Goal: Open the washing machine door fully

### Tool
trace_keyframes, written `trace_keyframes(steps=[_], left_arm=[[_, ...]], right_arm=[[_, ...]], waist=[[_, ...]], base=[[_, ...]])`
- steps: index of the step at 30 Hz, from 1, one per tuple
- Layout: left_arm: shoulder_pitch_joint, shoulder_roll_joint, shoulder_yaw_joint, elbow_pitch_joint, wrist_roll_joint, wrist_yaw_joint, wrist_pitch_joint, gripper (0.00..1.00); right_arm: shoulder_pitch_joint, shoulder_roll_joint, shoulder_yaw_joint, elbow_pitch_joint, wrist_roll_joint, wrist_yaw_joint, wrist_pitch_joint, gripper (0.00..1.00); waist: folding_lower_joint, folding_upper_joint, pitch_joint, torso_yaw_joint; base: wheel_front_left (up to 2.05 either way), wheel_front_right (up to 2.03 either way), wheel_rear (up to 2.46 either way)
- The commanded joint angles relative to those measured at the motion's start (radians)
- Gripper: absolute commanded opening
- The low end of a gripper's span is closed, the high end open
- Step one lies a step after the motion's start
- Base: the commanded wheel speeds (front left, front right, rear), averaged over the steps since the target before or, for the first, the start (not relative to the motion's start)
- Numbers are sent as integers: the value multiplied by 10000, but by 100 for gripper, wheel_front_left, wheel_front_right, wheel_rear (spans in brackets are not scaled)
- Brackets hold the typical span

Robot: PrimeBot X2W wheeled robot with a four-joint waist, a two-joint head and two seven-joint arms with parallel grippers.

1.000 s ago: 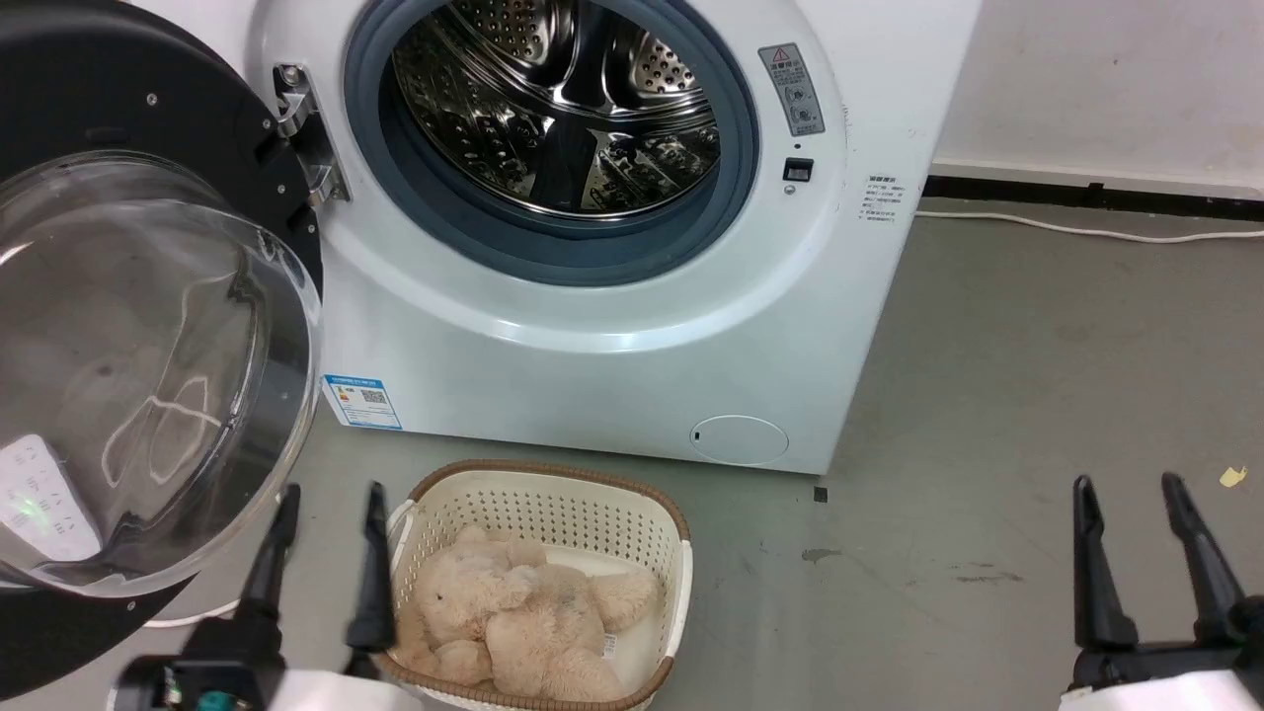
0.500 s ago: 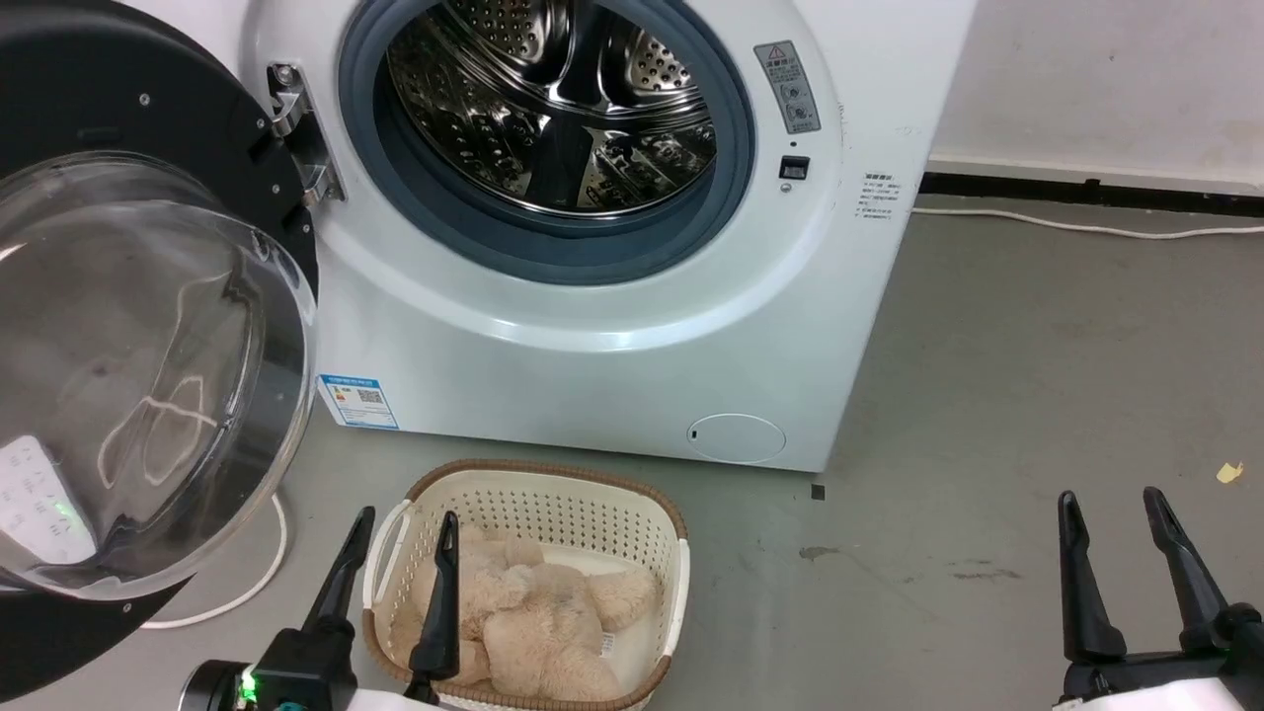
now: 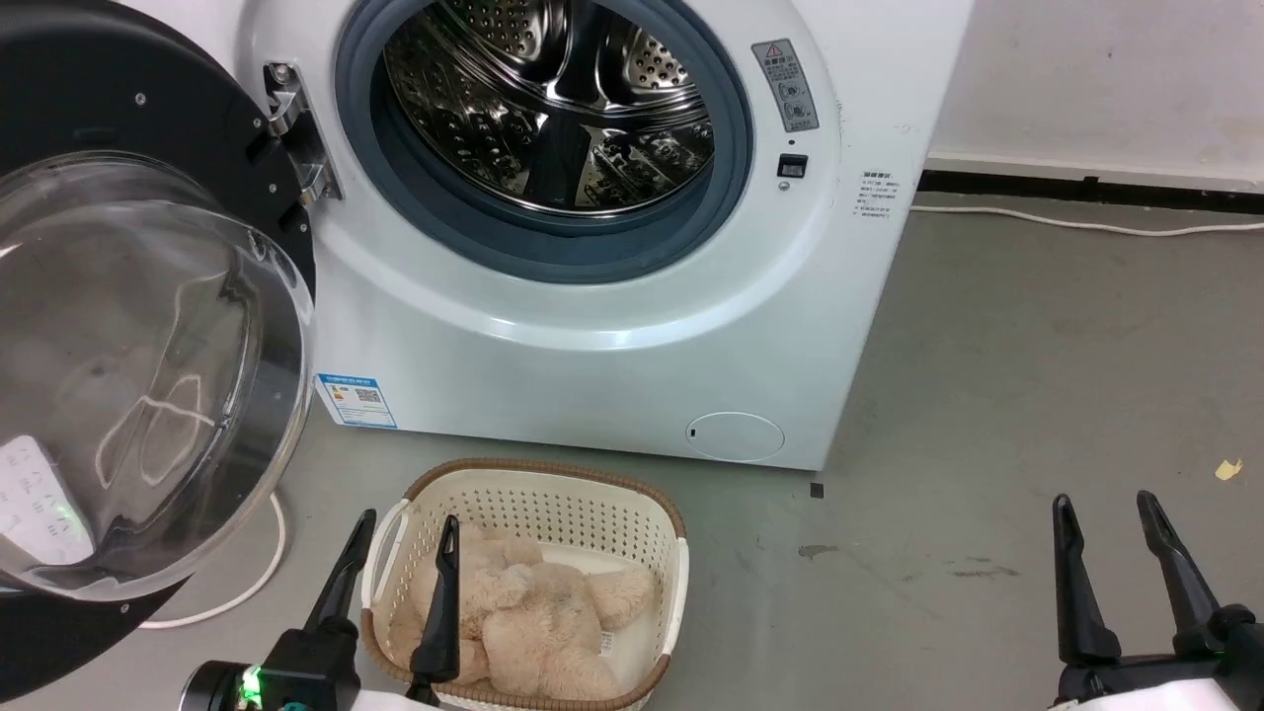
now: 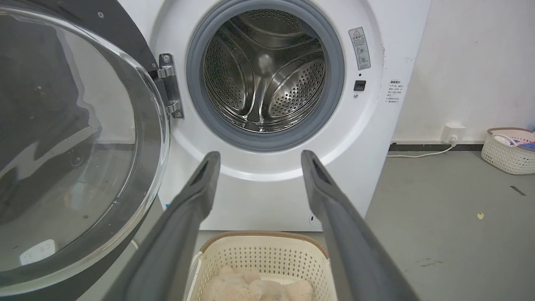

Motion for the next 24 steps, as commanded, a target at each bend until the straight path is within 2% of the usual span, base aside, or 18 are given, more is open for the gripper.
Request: trace_keyframes(steps=[1,4,5,24], left_arm=[[-50,-42,38,20,55,-15,-53,100],[-34,-74,54,-10,46,-31,-53,100],[-1,-16,13,-4,17,-6,9,0],[-101,-84,140,-1,150,-27,367,0]], right_arm=[[-16,17,9,20,51,8,-46,100],[-19,17,23,37,72,8,-46,100],[-2,0,15,25,29,-2,5,0],[-137,1,179,89,-131,-1,367,0]], waist=[[0,0,-4,4],[0,0,-18,15],[0,0,-17,13],[0,0,-59,-155]], base=[[0,0,0],[0,0,0],[0,0,0],[0,0,0]])
